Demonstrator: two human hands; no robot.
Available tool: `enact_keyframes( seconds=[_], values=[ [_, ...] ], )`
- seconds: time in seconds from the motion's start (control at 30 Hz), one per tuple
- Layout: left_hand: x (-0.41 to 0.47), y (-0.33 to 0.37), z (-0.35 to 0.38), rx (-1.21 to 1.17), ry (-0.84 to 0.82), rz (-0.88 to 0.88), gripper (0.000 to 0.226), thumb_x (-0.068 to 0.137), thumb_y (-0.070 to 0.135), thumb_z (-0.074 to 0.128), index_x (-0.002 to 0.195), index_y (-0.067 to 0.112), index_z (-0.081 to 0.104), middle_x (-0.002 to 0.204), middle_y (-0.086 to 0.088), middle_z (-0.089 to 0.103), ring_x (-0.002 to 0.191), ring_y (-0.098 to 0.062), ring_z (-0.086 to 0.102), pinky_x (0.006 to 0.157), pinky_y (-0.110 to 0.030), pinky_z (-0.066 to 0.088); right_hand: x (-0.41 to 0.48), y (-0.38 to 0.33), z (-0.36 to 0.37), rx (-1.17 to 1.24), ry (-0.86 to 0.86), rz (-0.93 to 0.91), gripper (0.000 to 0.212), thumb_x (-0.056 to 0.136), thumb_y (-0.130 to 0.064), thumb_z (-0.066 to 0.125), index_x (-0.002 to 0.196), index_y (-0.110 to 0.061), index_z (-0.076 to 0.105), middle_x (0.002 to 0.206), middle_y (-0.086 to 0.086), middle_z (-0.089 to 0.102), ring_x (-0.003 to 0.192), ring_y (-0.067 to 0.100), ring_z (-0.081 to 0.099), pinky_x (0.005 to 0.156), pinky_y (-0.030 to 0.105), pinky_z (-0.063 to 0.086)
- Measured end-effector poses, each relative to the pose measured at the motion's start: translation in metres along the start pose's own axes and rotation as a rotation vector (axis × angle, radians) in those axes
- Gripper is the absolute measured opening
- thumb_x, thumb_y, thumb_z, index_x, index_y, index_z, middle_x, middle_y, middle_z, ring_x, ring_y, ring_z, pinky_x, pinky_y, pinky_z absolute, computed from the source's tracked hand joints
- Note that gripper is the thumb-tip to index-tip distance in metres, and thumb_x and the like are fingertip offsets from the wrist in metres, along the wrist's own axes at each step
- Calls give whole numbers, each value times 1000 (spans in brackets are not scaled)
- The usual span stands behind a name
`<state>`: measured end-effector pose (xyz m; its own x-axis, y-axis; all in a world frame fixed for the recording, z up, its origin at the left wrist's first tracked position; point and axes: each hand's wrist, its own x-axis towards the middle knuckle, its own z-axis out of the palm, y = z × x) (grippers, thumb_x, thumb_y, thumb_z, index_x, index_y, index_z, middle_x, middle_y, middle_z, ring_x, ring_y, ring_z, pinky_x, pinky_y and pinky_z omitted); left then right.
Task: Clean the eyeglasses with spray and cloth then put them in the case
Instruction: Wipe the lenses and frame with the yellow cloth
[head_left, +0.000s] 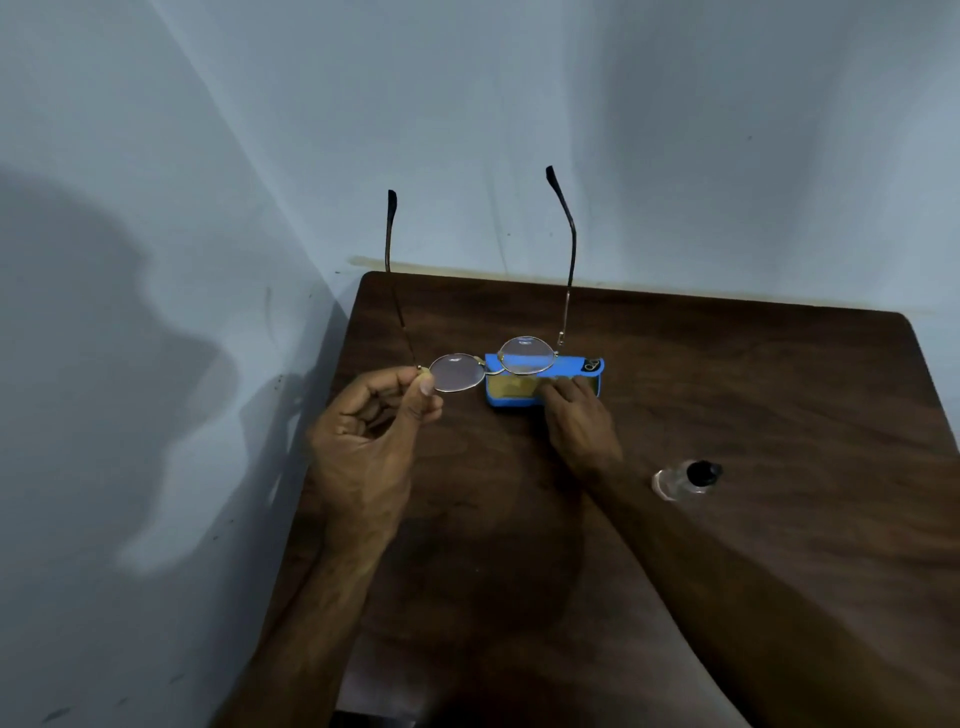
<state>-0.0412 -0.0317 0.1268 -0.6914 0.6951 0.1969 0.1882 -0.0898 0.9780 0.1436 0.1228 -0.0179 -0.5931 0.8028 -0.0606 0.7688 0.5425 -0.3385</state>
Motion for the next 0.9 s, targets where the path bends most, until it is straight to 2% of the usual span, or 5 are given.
enact_keyframes(
  seconds=[0.4, 0.53, 0.67, 0.77, 0.9],
  values=[
    [-19, -6, 8, -38, -32, -45, 11, 96, 8, 77, 107, 9, 77, 87, -1, 81, 79, -21, 80, 76, -30, 66, -91, -4, 32, -24, 33, -68, 31, 85, -10, 79, 115, -12, 73, 112, 10, 72, 100, 33, 67, 76, 47, 59],
    [-20, -5, 9, -15, -40, -36, 13, 96, 10, 77, 108, 5, 77, 89, -1, 82, 80, -21, 80, 77, -32, 66, -89, -11, 23, -15, -16, -31, 31, 101, -29, 61, 129, -16, 65, 125, 8, 69, 112, 31, 64, 90, 47, 54],
    [-21, -3, 7, -23, -32, -43, 13, 95, 14, 77, 108, 9, 77, 89, 0, 82, 81, -22, 80, 78, -36, 67, -82, -15, 13, 2, -147, 55, 50, 110, -36, 37, 157, -19, 41, 149, 11, 58, 135, 32, 54, 114, 48, 39],
    [-22, -3, 3, -27, -16, -48, 12, 95, 13, 78, 107, 14, 78, 90, -1, 82, 82, -25, 80, 78, -41, 67, -78, -17, 10, 20, -94, 56, 58, 107, -41, 24, 157, -18, 43, 143, 12, 64, 129, 35, 60, 109, 48, 44],
    [-24, -4, -2, -12, -14, -45, 12, 95, 16, 78, 106, 19, 78, 90, 0, 82, 83, -25, 80, 78, -41, 68, -69, -22, 6, -5, -195, 92, 49, 111, -36, 40, 158, -23, 38, 146, 10, 60, 126, 34, 62, 100, 48, 51]
  ],
)
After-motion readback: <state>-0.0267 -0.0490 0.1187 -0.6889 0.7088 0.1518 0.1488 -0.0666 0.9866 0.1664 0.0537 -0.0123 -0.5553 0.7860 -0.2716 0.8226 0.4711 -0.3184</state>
